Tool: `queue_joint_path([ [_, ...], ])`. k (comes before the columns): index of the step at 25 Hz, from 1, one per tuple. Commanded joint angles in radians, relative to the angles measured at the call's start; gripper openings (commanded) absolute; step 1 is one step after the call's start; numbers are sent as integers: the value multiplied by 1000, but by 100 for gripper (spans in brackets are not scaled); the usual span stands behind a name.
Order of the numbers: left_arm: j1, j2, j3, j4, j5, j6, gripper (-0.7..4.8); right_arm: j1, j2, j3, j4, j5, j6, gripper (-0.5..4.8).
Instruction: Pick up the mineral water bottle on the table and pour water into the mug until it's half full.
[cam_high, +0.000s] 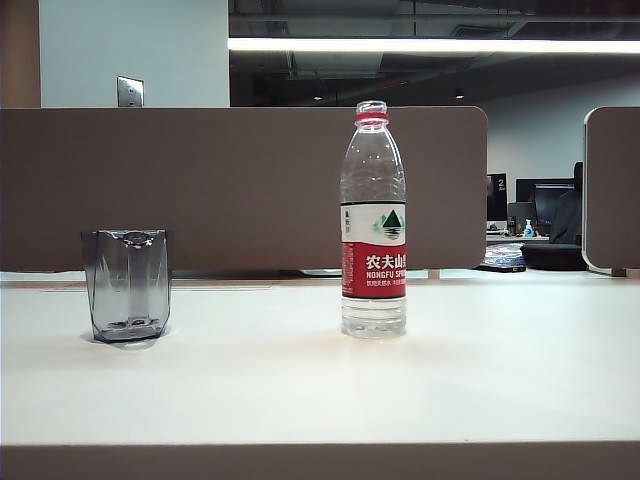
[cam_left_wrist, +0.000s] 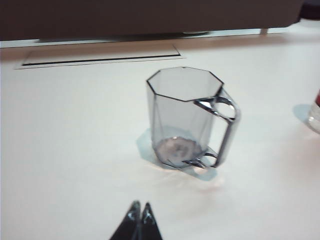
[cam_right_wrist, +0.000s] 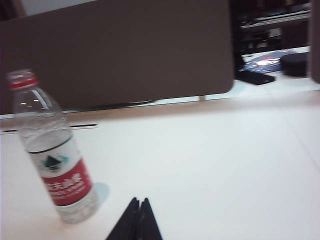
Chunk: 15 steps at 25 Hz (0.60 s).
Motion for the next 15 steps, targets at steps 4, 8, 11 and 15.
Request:
queue_joint_path([
  [4, -27, 3, 3, 8, 0, 0, -5, 4, -2, -4, 24, -102, 164, 27],
  [8, -27, 3, 3, 8, 1, 0, -5, 5, 3, -1, 23, -164, 192, 126],
  [11, -27, 3, 3, 8, 0, 0, -5, 6, 3, 0, 24, -214, 224, 127],
  [15, -38, 3, 3, 8, 0, 0, -5, 42, 4, 2, 24, -206, 224, 127],
])
